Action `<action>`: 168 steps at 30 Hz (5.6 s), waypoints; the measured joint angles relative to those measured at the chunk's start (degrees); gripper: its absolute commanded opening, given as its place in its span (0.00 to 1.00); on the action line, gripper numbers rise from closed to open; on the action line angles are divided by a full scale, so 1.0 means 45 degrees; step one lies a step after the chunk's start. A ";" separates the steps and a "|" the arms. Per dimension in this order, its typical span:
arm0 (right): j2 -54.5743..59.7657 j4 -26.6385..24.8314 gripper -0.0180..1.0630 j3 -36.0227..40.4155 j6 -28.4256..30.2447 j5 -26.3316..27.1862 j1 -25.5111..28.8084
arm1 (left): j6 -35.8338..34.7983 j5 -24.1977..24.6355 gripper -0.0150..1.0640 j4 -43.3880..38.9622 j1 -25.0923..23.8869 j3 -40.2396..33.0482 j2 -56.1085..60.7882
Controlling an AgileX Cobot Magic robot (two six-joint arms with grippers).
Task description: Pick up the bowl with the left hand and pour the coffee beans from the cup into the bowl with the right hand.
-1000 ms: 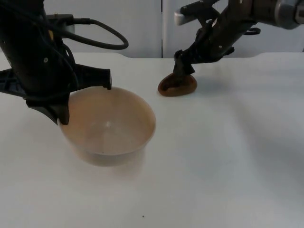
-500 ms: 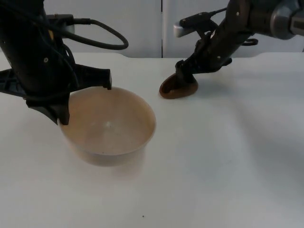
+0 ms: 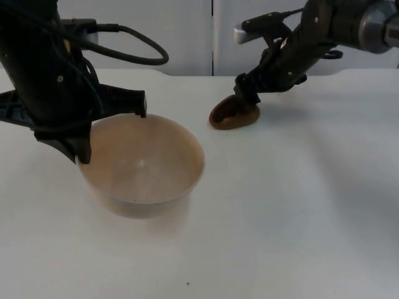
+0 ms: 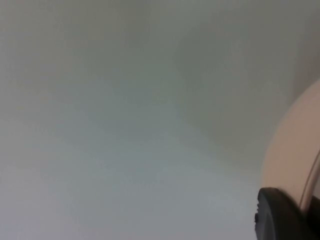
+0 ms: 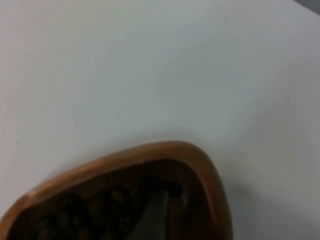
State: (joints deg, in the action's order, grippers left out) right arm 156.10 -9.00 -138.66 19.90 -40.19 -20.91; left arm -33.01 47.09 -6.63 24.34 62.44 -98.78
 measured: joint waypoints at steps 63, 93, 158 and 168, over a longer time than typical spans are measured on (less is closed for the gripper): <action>-0.0368 0.0259 0.02 -0.3551 -0.0273 -0.5025 0.0068 | 0.0000 -0.0063 0.01 0.0000 0.0000 0.0000 0.0000; -0.9719 0.0579 0.02 0.5876 -0.0388 -0.5470 0.0068 | 0.0000 -0.0159 0.01 0.0000 0.0000 0.0000 0.0000; -1.0770 1.2234 0.02 1.0606 -0.7875 -0.0552 -0.6738 | 0.0000 -0.0348 0.01 0.0765 0.0000 0.0000 0.0000; -1.0770 1.4802 0.02 1.0606 -0.8200 -0.1818 -0.7683 | 0.0000 -0.0378 0.01 0.0936 0.0000 0.0000 0.0000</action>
State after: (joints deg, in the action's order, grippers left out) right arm 107.63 57.61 -90.93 -17.00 -48.37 -55.49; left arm -33.01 45.39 -2.42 24.34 62.44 -98.78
